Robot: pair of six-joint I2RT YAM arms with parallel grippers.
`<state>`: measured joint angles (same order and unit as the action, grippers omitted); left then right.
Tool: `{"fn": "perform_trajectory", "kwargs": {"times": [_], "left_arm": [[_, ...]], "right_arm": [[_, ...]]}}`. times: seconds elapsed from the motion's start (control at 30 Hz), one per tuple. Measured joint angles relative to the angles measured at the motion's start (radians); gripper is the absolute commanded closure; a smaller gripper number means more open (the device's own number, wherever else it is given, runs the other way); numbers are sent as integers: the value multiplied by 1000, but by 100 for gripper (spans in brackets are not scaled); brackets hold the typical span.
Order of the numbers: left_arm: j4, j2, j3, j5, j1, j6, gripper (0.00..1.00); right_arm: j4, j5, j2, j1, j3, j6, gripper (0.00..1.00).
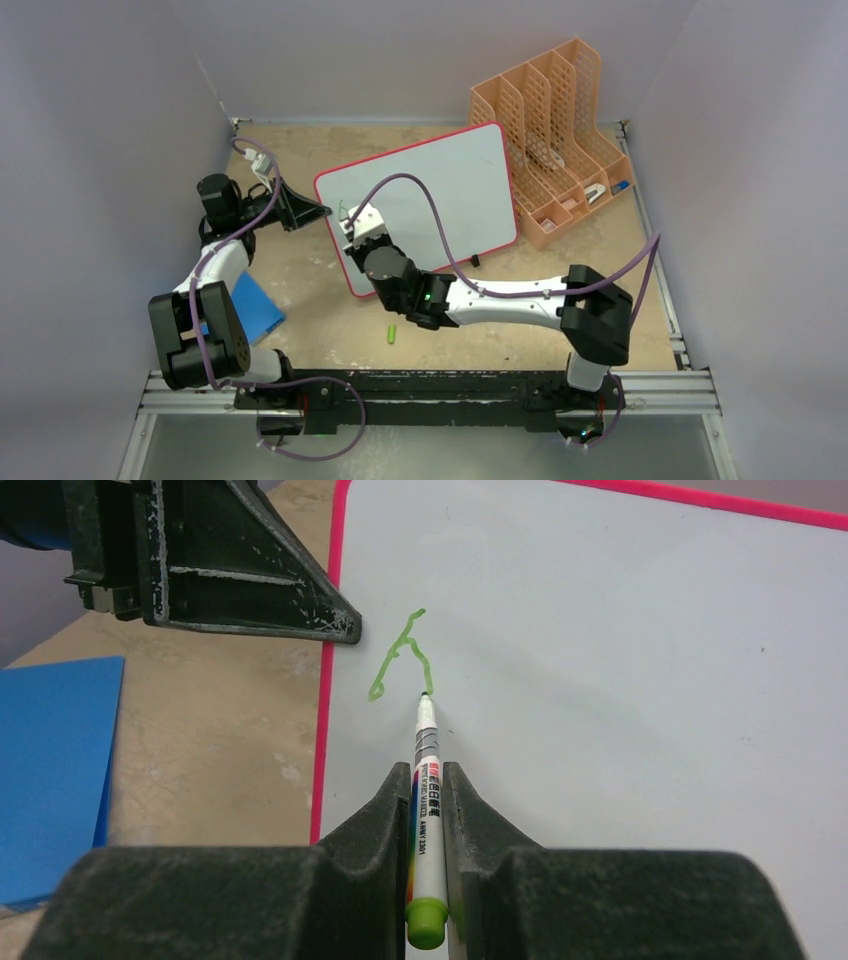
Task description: Write a sentence on the whiteboard
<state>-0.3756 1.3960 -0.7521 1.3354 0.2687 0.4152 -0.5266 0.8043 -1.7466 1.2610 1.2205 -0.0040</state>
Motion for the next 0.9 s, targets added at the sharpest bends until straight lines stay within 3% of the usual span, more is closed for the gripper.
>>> {"fn": "perform_trajectory", "kwargs": {"times": [0.9], "left_arm": [[0,-3,0,2,-1,0,100]], "right_arm": [[28,-19,45,5,0,12,100]]}}
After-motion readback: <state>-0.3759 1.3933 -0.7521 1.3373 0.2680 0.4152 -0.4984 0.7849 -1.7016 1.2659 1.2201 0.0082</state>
